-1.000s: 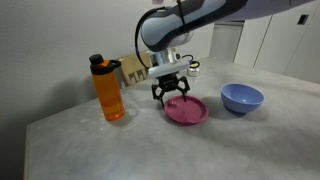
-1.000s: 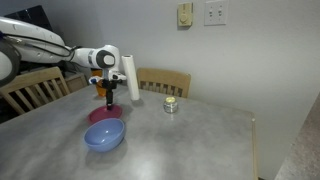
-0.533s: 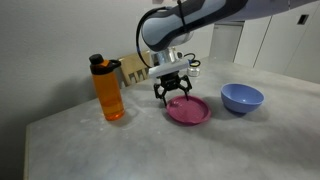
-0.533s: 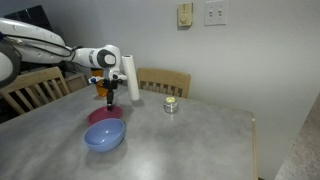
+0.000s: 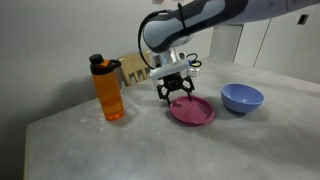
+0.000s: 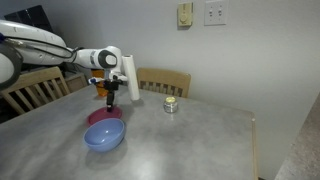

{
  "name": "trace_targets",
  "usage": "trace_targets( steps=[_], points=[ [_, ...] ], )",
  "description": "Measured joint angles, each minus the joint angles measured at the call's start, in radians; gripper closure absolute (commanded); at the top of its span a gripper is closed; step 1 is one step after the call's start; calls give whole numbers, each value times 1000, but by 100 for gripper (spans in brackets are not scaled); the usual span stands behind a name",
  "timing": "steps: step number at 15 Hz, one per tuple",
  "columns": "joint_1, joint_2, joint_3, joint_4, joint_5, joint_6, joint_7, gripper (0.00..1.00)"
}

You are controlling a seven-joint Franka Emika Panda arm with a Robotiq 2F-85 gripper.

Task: Pick up the plastic lid from the table and put it on the bowl

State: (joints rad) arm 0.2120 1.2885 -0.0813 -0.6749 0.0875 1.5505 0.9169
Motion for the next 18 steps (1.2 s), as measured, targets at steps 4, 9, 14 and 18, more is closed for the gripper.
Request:
trace_targets(
  steps=[4,9,14,18],
  points=[
    [0,2,-5,12,0,-16,11,66],
    [-1,5,-18,13,0,-23,20,99],
    [-13,5,-12,19,21,-3,19,97],
    [-47,5,28,29,84,73,-31,97]
  ],
)
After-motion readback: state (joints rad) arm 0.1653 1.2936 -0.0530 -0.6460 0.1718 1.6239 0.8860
